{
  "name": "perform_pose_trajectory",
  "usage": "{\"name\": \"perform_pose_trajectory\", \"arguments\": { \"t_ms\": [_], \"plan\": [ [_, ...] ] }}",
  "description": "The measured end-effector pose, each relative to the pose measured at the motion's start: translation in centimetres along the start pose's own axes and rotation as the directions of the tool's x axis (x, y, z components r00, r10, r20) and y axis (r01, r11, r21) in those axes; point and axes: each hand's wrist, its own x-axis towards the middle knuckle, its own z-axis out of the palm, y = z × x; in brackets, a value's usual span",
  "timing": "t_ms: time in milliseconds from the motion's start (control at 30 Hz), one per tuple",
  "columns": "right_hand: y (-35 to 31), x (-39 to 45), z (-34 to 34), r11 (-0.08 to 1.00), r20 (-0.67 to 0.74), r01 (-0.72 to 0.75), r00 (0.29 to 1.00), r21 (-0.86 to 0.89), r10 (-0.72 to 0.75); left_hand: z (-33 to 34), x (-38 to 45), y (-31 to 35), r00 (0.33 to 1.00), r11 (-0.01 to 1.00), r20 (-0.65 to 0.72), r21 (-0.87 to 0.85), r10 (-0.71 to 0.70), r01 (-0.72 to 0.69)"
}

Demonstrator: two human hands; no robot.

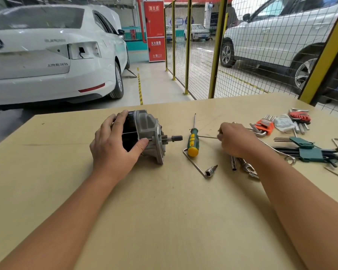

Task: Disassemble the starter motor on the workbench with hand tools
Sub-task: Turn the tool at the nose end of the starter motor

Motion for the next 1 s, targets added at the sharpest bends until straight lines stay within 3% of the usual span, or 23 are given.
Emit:
{"name": "perform_pose_trajectory", "arguments": {
  "t_ms": [200, 400, 467, 533, 633, 700, 867, 1000],
  "plan": [
    [-0.2, -0.1, -1.0, 0.939, -0.085, -0.065, 0.991, 0.337, 0.099, 0.1, 0.0, -0.1, 1.000, 1.000, -0.005, -0.003, 0.001, -0.001],
    [1.5, -1.5, -4.4, 0.832, -0.142, -0.119, 0.963, 0.542, 0.230, 0.2, 0.2, -0.1, 1.000, 1.000, -0.007, -0.003, 0.002, -0.002],
    [1.1, -2.2, -5.2, 0.719, -0.165, -0.017, 0.969, 0.694, 0.182, 0.1, 0.1, 0.0, 1.000, 1.000, -0.005, -0.007, -0.001, 0.001],
    [-0.7, -3.2, -5.2, 0.616, -0.133, 0.082, 0.990, 0.784, 0.037, 0.1, 0.1, 0.1, 1.000, 1.000, -0.009, -0.014, -0.003, 0.003],
    [-3.5, -4.4, -4.2, 0.597, -0.082, 0.189, 0.976, 0.780, -0.201, -0.1, 0.1, 0.2, 1.000, 1.000, -0.005, -0.028, -0.014, 0.014],
    [-4.4, -4.6, -4.0, 0.614, -0.077, 0.245, 0.955, 0.750, -0.286, -0.2, 0.1, 0.2, 1.000, 0.999, -0.001, -0.031, -0.018, 0.018],
    [-5.2, -4.5, -2.9, 0.631, -0.105, 0.296, 0.941, 0.718, -0.321, -0.2, 0.1, 0.2, 1.000, 1.000, 0.001, -0.020, -0.016, 0.016],
    [-5.7, -4.2, -1.7, 0.643, -0.154, 0.283, 0.956, 0.712, -0.250, -0.2, 0.1, 0.1, 1.000, 1.000, -0.001, -0.015, -0.022, 0.022]
  ]
}}
